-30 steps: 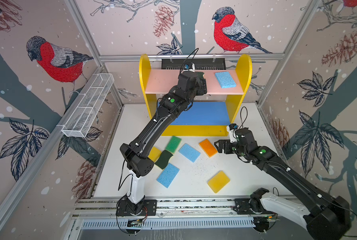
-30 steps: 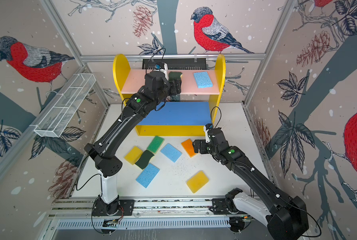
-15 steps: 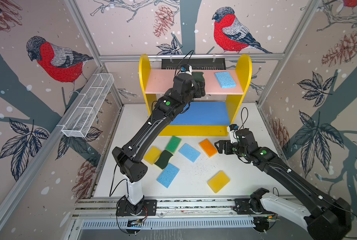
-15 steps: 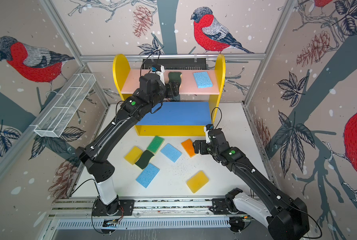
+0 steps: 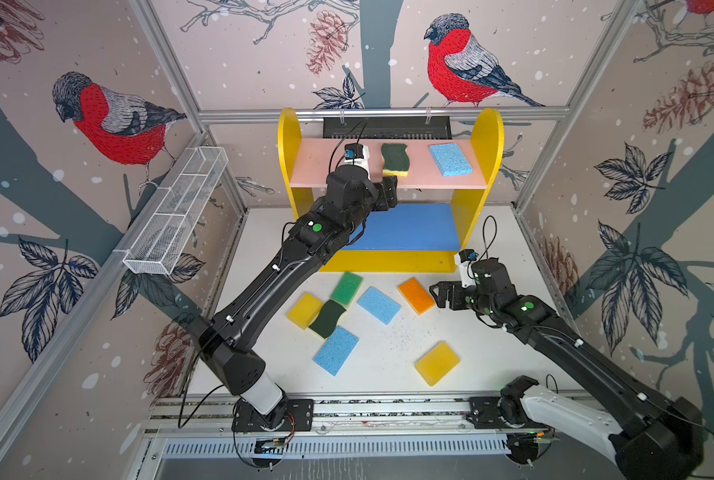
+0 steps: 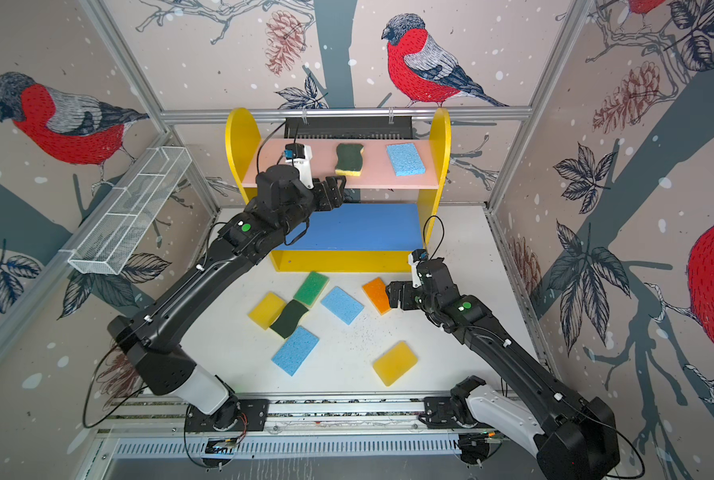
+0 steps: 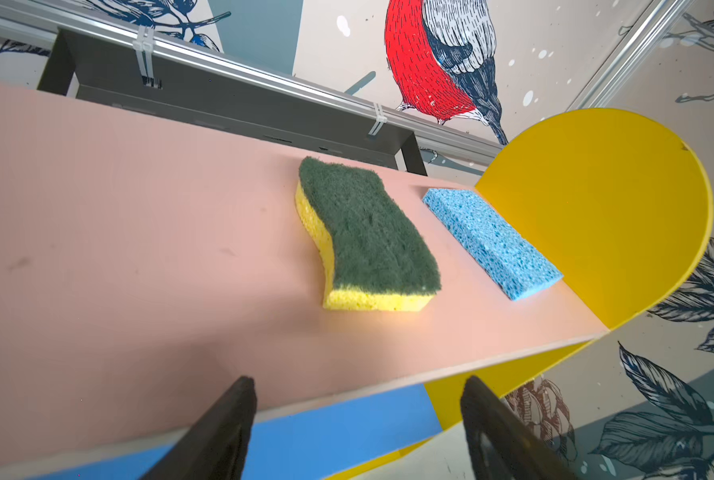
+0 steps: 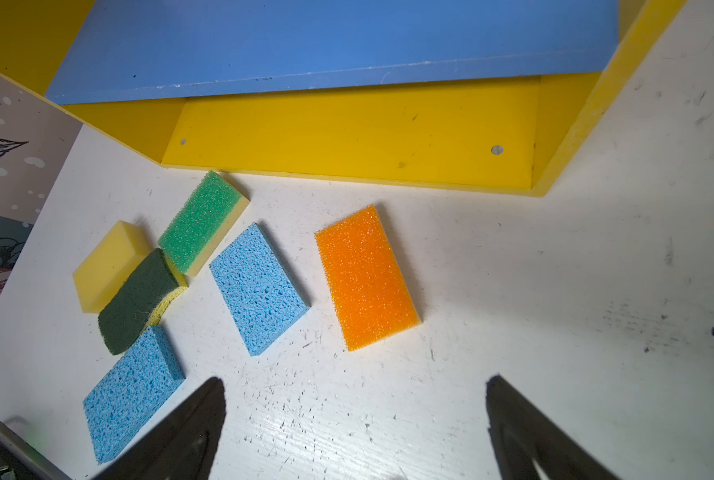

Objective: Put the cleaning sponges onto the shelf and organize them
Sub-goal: 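Withdraw the left gripper down toward the orange sponge while the right gripper approaches it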

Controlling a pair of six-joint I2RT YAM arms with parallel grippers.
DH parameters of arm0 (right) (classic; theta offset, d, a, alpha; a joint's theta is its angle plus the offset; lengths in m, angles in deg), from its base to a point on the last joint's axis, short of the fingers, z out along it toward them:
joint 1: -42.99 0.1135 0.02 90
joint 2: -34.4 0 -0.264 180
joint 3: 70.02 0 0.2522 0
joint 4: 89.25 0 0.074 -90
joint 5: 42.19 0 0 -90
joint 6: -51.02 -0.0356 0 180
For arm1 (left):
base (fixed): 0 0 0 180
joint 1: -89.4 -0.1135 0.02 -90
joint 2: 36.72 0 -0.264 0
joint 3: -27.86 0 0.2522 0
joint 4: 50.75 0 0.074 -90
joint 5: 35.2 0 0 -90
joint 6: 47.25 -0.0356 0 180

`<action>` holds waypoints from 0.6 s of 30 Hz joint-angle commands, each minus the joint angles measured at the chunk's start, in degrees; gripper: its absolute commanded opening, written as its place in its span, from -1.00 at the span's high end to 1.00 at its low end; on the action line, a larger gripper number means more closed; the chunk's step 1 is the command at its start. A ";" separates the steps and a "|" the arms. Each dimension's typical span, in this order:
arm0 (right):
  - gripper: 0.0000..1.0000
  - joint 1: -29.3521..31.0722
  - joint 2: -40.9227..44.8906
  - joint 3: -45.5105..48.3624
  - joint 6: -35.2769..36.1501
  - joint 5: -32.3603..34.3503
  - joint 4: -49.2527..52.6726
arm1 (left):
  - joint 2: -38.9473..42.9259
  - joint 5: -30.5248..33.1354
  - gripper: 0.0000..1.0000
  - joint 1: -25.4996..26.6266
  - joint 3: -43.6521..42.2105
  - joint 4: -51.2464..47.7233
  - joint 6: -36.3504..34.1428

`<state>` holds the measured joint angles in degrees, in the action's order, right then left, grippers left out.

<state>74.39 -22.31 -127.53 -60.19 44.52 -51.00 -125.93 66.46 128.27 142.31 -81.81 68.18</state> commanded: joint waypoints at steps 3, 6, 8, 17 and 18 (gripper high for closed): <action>-0.95 0.33 0.19 1.27 -1.36 0.64 -0.33 | 6.85 -0.70 -0.55 1.65 -9.62 3.94 0.83; -0.94 0.67 -0.20 1.98 -1.89 0.74 -0.71 | 10.09 2.19 -0.55 4.02 -13.89 2.56 0.33; -0.93 0.94 -0.79 2.26 -2.22 0.79 -1.23 | 11.51 5.43 -0.55 6.24 -15.49 0.40 0.06; -0.88 2.95 -7.40 3.10 -4.20 3.10 -4.92 | 18.71 6.10 -0.48 9.61 -30.67 -0.75 6.67; -0.87 3.28 -8.33 3.42 -4.51 4.33 -5.49 | 19.33 6.18 -0.47 9.81 -32.63 -0.80 7.27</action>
<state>77.07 -28.93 -124.44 -63.21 45.96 -53.88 -107.85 71.62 137.43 113.22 -82.84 72.48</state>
